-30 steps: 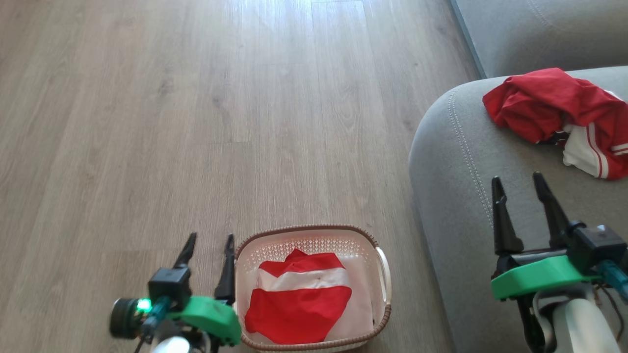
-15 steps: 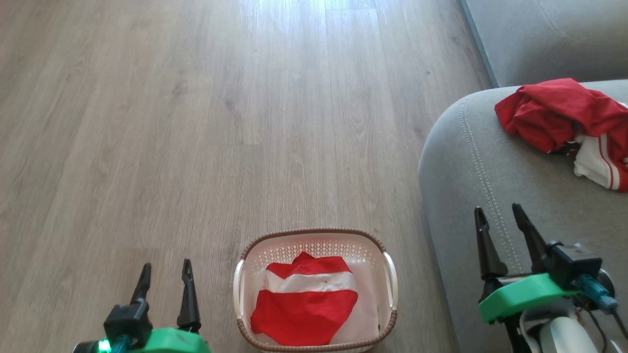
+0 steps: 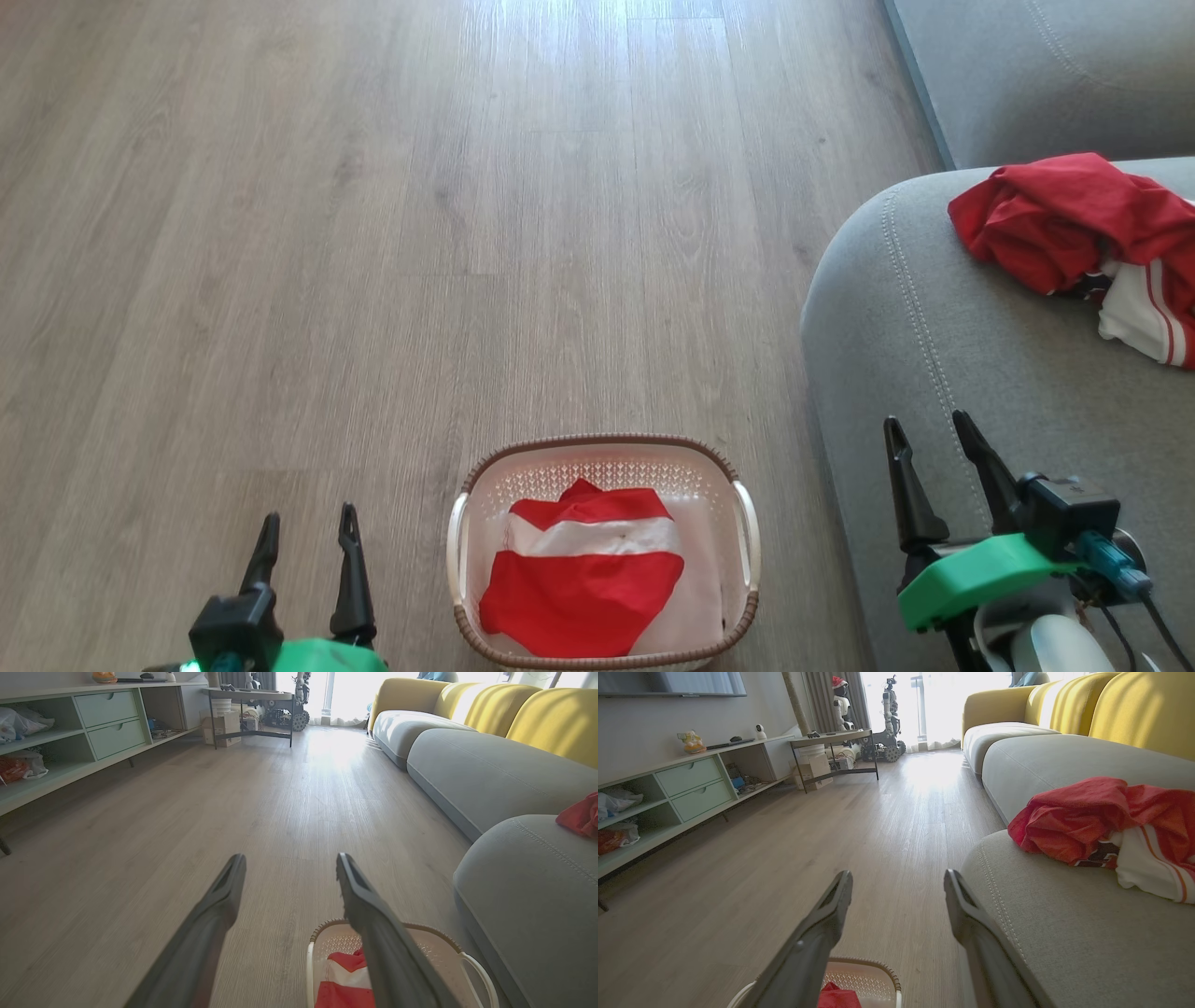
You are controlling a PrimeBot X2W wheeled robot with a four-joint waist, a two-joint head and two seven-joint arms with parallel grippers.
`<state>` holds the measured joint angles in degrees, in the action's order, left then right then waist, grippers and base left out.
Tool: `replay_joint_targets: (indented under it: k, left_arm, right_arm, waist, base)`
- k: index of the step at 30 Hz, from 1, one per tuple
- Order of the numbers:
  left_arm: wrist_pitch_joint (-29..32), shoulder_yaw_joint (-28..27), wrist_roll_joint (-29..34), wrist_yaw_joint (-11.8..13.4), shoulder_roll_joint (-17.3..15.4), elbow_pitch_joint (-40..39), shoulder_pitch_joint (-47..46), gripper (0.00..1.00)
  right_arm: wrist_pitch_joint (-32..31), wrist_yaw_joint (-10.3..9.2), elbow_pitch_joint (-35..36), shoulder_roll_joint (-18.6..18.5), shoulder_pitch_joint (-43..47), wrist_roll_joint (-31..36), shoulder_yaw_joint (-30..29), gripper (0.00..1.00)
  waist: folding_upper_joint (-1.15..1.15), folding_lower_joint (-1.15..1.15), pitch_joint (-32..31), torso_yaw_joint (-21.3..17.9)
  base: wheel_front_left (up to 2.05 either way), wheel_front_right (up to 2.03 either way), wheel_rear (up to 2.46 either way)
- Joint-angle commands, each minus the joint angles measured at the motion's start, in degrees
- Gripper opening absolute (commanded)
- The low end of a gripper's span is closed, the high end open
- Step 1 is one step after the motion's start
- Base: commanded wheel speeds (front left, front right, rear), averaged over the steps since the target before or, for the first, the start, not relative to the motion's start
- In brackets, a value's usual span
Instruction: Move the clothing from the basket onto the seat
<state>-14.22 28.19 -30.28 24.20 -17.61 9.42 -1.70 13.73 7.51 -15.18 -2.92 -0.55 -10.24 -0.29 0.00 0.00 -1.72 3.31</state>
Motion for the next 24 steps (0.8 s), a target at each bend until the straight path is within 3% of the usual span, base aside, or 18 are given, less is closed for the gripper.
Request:
replay_joint_targets:
  k: [1,24]
  left_arm:
    - [-0.7,-2.8,0.2,0.0,-1.4,-1.8,-1.3,1.00]
    - [-0.7,-3.3,0.3,0.0,-1.4,-1.6,-1.0,1.00]
  right_arm:
    - [0.9,-0.02,1.4,0.0,-2.0,-0.5,1.5,1.00]
    - [1.2,-0.02,0.5,0.0,-2.8,-0.5,1.2,1.00]
  waist:
    - [0.00,0.00,0.0,0.0]
    - [0.00,0.00,0.7,-0.2]
  base:
    - [0.00,0.00,0.00]
    - [0.00,0.00,0.00]
